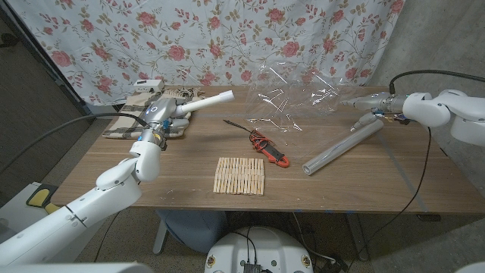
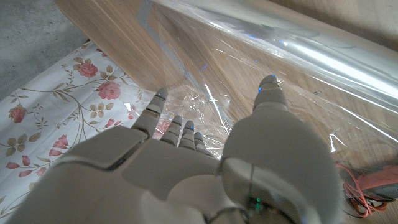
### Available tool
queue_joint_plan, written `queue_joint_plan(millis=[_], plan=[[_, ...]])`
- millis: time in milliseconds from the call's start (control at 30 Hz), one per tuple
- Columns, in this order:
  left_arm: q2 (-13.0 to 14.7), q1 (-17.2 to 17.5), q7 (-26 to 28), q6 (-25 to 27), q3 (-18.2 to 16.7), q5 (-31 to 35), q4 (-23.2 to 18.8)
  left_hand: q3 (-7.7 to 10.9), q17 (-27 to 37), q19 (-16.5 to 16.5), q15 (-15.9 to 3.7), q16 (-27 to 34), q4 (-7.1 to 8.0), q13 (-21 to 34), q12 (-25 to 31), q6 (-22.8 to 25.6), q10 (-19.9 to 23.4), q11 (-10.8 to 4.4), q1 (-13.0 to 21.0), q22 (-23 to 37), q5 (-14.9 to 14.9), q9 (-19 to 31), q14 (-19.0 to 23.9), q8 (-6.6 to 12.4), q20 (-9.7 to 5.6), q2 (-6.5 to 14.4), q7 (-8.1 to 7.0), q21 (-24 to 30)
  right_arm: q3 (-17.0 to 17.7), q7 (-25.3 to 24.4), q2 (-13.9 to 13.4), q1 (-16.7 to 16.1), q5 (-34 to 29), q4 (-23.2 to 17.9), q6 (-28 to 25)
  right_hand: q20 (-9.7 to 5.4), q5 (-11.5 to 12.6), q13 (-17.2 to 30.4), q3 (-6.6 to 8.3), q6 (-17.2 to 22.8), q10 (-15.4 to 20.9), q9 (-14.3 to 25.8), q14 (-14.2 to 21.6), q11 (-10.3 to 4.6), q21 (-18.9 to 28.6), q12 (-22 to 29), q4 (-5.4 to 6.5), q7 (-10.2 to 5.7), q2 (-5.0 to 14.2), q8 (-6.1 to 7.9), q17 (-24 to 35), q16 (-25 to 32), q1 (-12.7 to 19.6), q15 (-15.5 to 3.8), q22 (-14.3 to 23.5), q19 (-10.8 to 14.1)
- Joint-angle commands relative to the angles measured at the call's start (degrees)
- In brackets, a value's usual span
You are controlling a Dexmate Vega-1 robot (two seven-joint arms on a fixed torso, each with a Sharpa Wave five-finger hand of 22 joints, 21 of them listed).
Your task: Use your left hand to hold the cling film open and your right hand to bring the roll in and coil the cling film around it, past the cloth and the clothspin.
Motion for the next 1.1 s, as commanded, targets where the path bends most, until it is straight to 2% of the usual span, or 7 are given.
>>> queue_joint_plan(millis=[33,500,633,700,867,1100], plan=[[0.15,0.45,-0.03,0.33,-0.25,-0.12,-0.38,-0.05,-0.04,-0.03,0.08,0.13,-0.11,6.9,11.7,0.41,3.32,-0.15,-0.21,0.05,-0.15,5.27,-0.15,14.52,-0.14,0.13,-0.07,0.22,-0.77,2.23,-0.45,0.77,-1.85,0.06,-0.38,-0.54,-0.3,0.23,1.23,-2.53,-0.95,0.23,-0.86,-0.12,-0.19,-0.03,-0.25,-0.27,0.41,-0.21,0.36,-0.15,1.84,-0.12,0.11,-0.84],[0.4,0.55,-0.52,0.42,-0.39,-0.36,-0.65,0.28,0.01,0.12,0.09,0.27,-0.15,6.9,11.7,0.39,3.34,-0.16,-0.41,0.24,0.26,5.28,-0.2,14.53,-0.11,0.03,-0.09,0.36,-2.17,5.55,-0.23,2.26,-5.36,0.81,-0.46,-1.71,-0.03,0.3,3.09,-2.74,-1.51,0.3,-2.22,-0.13,-0.52,-0.07,-0.48,-0.13,1.1,-0.29,0.51,-0.4,4.37,0.04,0.1,-2.93],[0.54,0.52,-0.72,0.31,-0.43,-0.43,-0.69,0.43,0.05,0.02,0.08,0.32,-0.22,6.9,11.7,0.34,3.32,-0.15,-0.39,-0.07,0.37,5.28,-0.23,14.53,0.0,-0.06,-0.06,0.09,-2.38,5.92,0.0,2.65,-5.32,1.38,0.17,-2.26,0.05,0.33,3.91,-2.15,-0.61,0.32,-1.44,-0.12,-0.04,0.37,-0.57,-0.21,1.13,-0.06,0.51,0.01,5.55,0.17,0.09,-2.27],[0.51,0.46,-0.74,0.28,-0.41,-0.45,-0.67,0.41,0.03,-0.08,0.08,0.32,-0.19,6.9,11.7,0.32,3.31,-0.15,-0.37,0.24,0.37,5.28,-0.15,14.53,0.08,-0.01,-0.06,0.28,-2.63,5.76,0.13,2.94,-5.97,1.58,0.68,-2.58,0.1,0.34,4.42,-1.7,0.21,0.32,-1.04,-0.59,0.12,0.72,-0.62,-0.13,0.94,0.1,0.47,0.16,6.35,-0.02,0.07,-1.92],[0.61,0.31,-1.05,0.41,-0.15,-0.25,-0.79,0.48,0.07,0.11,0.11,0.31,-0.2,6.9,11.71,0.27,3.33,-0.17,-0.42,0.55,0.44,5.27,-0.22,14.52,-0.1,-0.07,-0.02,0.54,-3.36,6.54,0.92,3.62,-7.39,2.09,0.42,-2.67,0.19,0.39,5.1,-0.75,0.62,0.34,-0.6,-0.72,0.22,0.95,-0.64,-0.36,0.91,0.44,0.5,0.32,7.33,-0.53,0.07,-1.62],[0.7,0.69,-0.99,0.84,-0.28,-0.07,-1.2,0.48,0.04,0.15,0.11,0.31,-0.18,6.9,11.71,0.25,3.37,-0.17,-0.35,0.62,0.46,5.28,-0.15,14.53,-0.13,-0.03,0.0,0.51,-4.27,6.43,1.63,4.21,-9.24,2.8,0.6,-2.9,1.25,0.46,6.9,-1.12,0.55,0.33,-0.75,-1.32,0.19,0.99,-0.78,-0.49,1.78,0.21,0.64,0.31,9.65,-0.81,0.08,-1.68]])
